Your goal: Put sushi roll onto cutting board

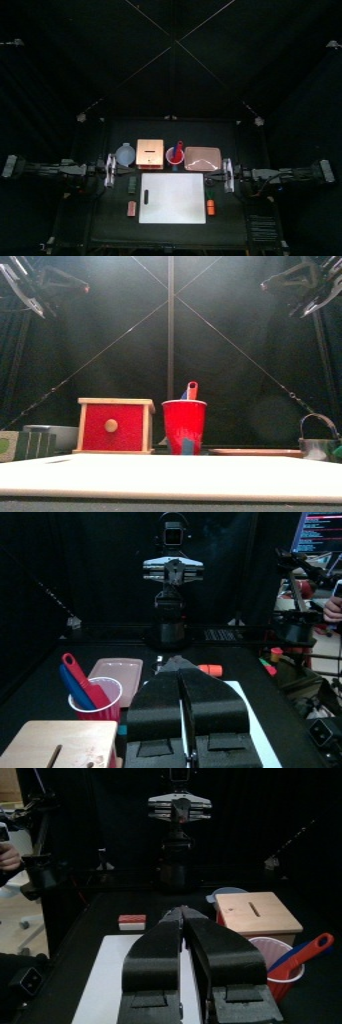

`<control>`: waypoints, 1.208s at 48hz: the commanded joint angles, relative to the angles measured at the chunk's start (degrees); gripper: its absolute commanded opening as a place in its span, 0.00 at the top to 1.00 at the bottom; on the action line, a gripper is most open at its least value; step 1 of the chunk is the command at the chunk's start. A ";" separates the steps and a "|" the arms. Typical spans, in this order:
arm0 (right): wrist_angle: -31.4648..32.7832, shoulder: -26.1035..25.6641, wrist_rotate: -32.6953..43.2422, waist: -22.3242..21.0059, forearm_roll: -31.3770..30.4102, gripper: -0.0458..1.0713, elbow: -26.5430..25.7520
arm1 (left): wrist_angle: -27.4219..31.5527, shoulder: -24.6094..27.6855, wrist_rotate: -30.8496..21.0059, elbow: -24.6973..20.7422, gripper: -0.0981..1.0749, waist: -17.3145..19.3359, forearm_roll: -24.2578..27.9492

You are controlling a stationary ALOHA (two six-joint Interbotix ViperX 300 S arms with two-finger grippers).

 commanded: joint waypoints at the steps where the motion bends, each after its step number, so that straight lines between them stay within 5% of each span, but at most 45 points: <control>1: -0.09 1.32 -0.62 -0.18 -0.18 0.93 0.00 | 0.88 2.20 -0.18 -1.49 0.87 0.88 -1.23; 31: 0.35 8.00 0.09 -1.14 -5.01 0.93 0.53 | 32.61 20.48 -0.26 -20.21 0.85 7.82 -12.30; 41: 0.62 8.09 0.09 -1.14 -4.75 0.93 1.05 | 43.24 24.43 -1.85 -22.50 0.85 8.26 -14.77; 50: 1.76 8.26 0.09 -1.32 -4.83 0.93 1.14 | 55.20 28.56 -9.40 -22.76 0.85 9.32 -14.85; 58: 2.99 8.79 0.09 -1.85 -4.92 0.93 1.14 | 65.39 32.52 -22.06 -22.94 0.85 9.05 -9.93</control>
